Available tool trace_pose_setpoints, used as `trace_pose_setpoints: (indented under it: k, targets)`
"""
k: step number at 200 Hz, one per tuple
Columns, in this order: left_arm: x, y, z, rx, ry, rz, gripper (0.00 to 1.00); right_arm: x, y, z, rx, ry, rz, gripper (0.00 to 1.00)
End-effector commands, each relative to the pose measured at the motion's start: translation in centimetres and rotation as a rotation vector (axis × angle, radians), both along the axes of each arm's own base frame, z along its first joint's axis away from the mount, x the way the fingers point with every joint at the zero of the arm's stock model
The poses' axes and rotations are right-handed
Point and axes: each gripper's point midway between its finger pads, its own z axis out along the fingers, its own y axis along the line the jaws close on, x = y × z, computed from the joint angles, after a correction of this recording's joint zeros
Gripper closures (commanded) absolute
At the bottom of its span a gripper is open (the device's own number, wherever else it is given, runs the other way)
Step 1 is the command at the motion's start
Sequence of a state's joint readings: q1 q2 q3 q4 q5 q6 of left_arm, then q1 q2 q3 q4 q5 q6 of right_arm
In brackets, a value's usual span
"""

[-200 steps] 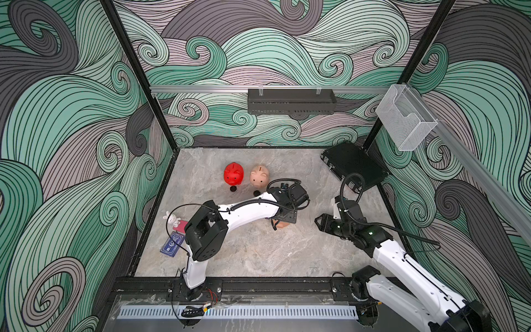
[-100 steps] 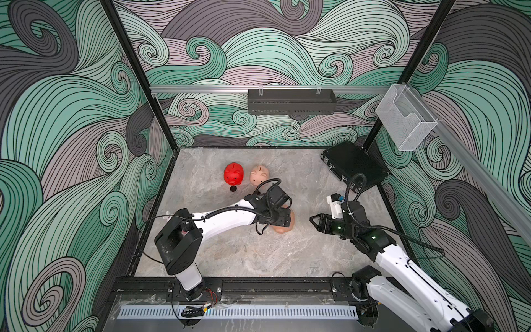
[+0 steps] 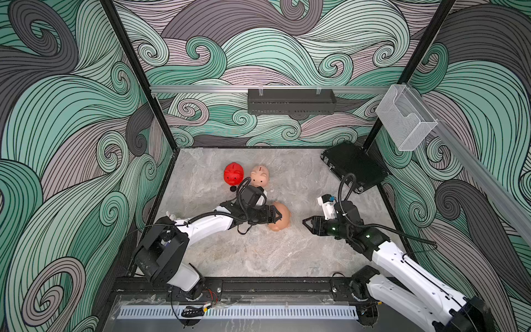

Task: Open piggy banks
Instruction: Adjust the piggy bank at the center of the board.

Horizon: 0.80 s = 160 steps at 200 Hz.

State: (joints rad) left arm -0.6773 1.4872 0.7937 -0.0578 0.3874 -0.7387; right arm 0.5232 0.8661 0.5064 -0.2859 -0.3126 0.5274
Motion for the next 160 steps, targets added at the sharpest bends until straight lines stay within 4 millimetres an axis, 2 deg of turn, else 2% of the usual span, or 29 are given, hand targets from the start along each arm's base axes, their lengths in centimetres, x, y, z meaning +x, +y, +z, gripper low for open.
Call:
trace_pose_setpoints:
  k: [1,48,117,135,160]
  targets:
    - [0.4,-1.1,1.9,-0.146,-0.030,-0.021,0.26,0.7,0.9,1.1,0.014,-0.043,0.016,0.45]
    - [0.3,0.0,0.0,-0.193,-0.002,0.003,0.26,0.5,2.0,0.3,0.009,-0.024,0.037,0.45]
    - [0.1,0.7,-1.9,-0.192,0.019,0.020,0.25,0.8,2.2,-0.9,-0.002,0.008,0.026,0.46]
    - [0.0,0.9,-2.2,-0.192,0.023,0.026,0.19,0.9,2.1,-1.2,-0.006,0.016,0.019,0.46]
    - [0.0,1.1,-2.4,-0.189,0.027,0.032,0.05,0.9,2.2,-1.5,-0.005,0.024,0.015,0.47]
